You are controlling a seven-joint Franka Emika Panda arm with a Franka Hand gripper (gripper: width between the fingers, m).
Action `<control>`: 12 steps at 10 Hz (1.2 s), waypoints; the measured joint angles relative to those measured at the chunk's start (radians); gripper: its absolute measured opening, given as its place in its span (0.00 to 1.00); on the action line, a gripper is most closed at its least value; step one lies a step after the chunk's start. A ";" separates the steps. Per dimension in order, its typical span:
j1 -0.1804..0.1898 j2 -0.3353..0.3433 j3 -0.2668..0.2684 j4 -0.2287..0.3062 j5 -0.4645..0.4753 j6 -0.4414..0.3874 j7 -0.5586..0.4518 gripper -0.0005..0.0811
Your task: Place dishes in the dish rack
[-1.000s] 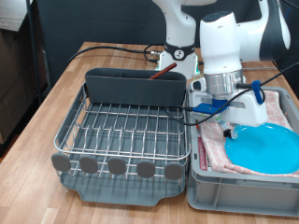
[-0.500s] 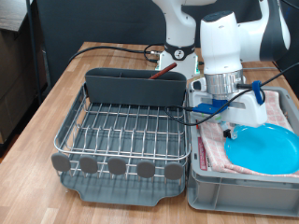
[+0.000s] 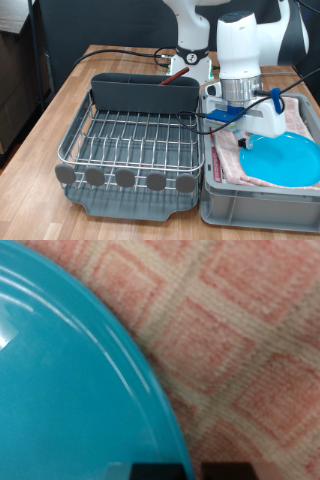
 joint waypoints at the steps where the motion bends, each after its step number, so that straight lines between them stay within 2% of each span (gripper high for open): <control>1: 0.004 -0.003 -0.008 0.000 -0.003 -0.003 0.002 0.06; 7: 0.064 -0.033 -0.101 -0.003 -0.096 -0.044 0.083 0.05; 12: 0.154 -0.071 -0.223 -0.005 -0.275 -0.119 0.266 0.04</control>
